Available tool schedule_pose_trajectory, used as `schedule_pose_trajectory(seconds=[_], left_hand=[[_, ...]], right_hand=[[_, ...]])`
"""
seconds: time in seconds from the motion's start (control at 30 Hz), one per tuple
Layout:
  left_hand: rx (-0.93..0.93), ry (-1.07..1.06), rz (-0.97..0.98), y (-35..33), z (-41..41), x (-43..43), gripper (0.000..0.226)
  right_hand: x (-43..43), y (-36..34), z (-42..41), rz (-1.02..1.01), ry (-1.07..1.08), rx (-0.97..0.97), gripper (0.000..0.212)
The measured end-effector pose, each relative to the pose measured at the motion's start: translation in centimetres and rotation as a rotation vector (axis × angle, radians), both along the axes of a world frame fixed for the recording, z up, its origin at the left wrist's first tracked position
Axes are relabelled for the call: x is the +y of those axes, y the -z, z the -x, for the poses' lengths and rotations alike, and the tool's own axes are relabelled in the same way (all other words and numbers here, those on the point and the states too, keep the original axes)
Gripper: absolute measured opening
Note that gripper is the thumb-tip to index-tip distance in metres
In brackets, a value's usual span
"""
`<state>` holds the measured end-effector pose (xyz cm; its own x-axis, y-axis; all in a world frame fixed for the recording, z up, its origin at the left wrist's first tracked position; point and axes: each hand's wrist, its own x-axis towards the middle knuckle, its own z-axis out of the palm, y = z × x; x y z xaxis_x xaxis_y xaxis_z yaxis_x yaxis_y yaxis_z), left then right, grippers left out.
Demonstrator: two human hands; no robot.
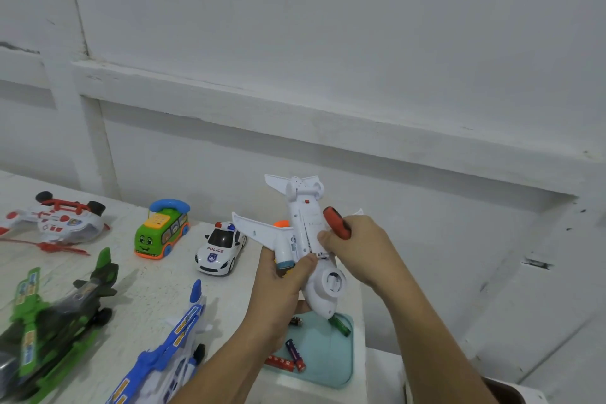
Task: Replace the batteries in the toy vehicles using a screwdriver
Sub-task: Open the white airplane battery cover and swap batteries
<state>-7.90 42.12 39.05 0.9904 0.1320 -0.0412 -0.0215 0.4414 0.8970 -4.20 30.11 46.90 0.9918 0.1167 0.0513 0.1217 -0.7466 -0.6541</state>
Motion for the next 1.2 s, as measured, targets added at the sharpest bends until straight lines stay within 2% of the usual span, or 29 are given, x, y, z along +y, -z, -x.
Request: schedule_pose_trajectory(seconds=[0.07, 0.37, 0.5, 0.67, 0.73, 0.83, 0.93, 1.1, 1.2], left_hand=[[-0.003, -0.015, -0.005, 0.1, 0.1, 0.1, 0.043], [0.024, -0.022, -0.028, 0.7, -0.2, 0.2, 0.043], [0.056, -0.034, 0.008, 0.6, -0.3, 0.3, 0.037], [0.118, -0.033, 0.046, 0.8, -0.7, 0.7, 0.035], [0.128, -0.038, 0.055, 1.0, -0.8, 1.1, 0.033], [0.136, -0.058, 0.036, 1.5, -0.8, 1.7, 0.033], [0.155, -0.075, 0.045, 2.0, -0.7, 2.1, 0.036], [0.163, -0.084, 0.012, 2.5, 0.0, 2.6, 0.037], [0.146, -0.113, -0.062, 2.4, 0.5, 2.9, 0.052]], right_hand=[[0.1, 0.6, -0.2, -0.040, 0.010, 0.022, 0.032], [-1.8, 1.6, -1.7, -0.492, -0.036, 0.318, 0.017], [-3.3, 1.5, -2.2, -0.586, -0.037, 0.378, 0.015], [-6.2, 2.1, -3.9, -0.618, 0.058, 0.337, 0.016], [-7.5, 3.2, -5.0, -0.574, 0.132, 0.304, 0.019], [-8.5, 6.3, -6.6, -0.333, 0.231, 0.254, 0.024], [-7.9, 10.3, -7.6, -0.132, 0.259, 0.285, 0.022], [-6.2, 14.8, -8.3, -0.012, 0.239, 0.363, 0.021], [-5.6, 16.0, -8.4, 0.038, 0.250, 0.353, 0.029]])
